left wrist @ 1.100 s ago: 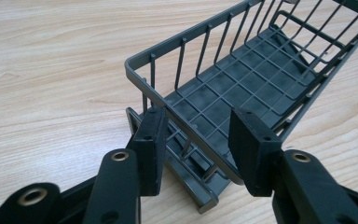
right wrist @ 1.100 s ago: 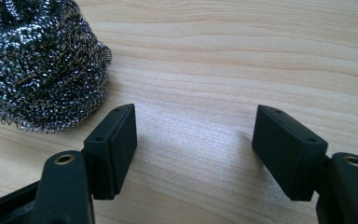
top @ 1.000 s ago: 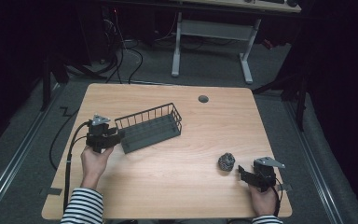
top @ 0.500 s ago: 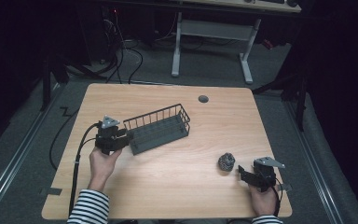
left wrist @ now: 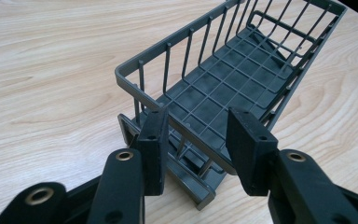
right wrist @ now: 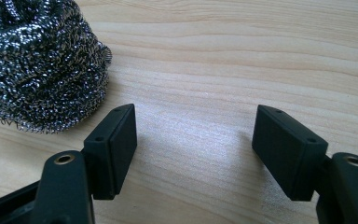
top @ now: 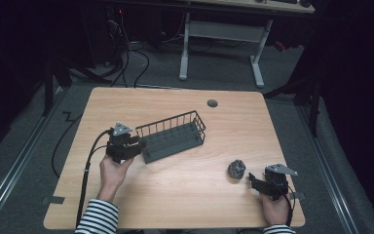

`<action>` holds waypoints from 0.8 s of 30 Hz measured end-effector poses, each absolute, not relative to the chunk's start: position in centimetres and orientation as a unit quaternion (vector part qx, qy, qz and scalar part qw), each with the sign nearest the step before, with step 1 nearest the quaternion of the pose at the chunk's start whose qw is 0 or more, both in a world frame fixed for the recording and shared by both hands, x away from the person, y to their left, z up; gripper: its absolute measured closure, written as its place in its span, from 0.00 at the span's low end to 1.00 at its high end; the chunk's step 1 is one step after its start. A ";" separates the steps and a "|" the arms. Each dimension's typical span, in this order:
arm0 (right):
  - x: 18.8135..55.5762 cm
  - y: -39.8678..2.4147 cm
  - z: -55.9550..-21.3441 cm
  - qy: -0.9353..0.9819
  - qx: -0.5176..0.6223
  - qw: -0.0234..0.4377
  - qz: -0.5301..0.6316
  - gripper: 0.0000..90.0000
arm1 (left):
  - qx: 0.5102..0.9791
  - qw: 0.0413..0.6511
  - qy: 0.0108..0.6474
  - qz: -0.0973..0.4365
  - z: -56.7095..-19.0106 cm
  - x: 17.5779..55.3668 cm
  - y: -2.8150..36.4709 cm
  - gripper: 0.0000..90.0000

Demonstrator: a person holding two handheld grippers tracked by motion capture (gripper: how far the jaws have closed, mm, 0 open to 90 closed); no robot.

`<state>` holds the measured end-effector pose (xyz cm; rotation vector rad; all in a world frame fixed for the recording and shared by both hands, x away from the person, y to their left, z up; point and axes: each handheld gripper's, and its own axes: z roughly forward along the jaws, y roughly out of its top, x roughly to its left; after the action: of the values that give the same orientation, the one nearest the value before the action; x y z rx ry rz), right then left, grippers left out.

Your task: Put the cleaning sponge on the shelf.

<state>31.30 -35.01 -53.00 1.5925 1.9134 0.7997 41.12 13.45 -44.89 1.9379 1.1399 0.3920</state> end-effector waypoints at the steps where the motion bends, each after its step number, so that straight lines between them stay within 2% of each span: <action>1: 31.3 -35.0 -53.0 0.706 0.588 0.260 0.295 0.34 | 0.773 0.417 0.452 0.154 -44.9 41.0 13.3 0.67; 19: 31.3 -35.0 -53.0 0.707 0.587 0.260 0.295 0.34 | 0.783 0.422 0.433 0.148 -44.9 40.5 11.2 0.67; 24: 31.3 -35.0 -53.0 0.707 0.587 0.261 0.297 0.34 | 0.769 0.437 0.439 0.154 -44.5 40.6 11.8 0.52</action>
<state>31.31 -35.01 -53.01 1.5890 1.9141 0.8034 40.55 11.78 -44.53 1.9133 1.0921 0.3824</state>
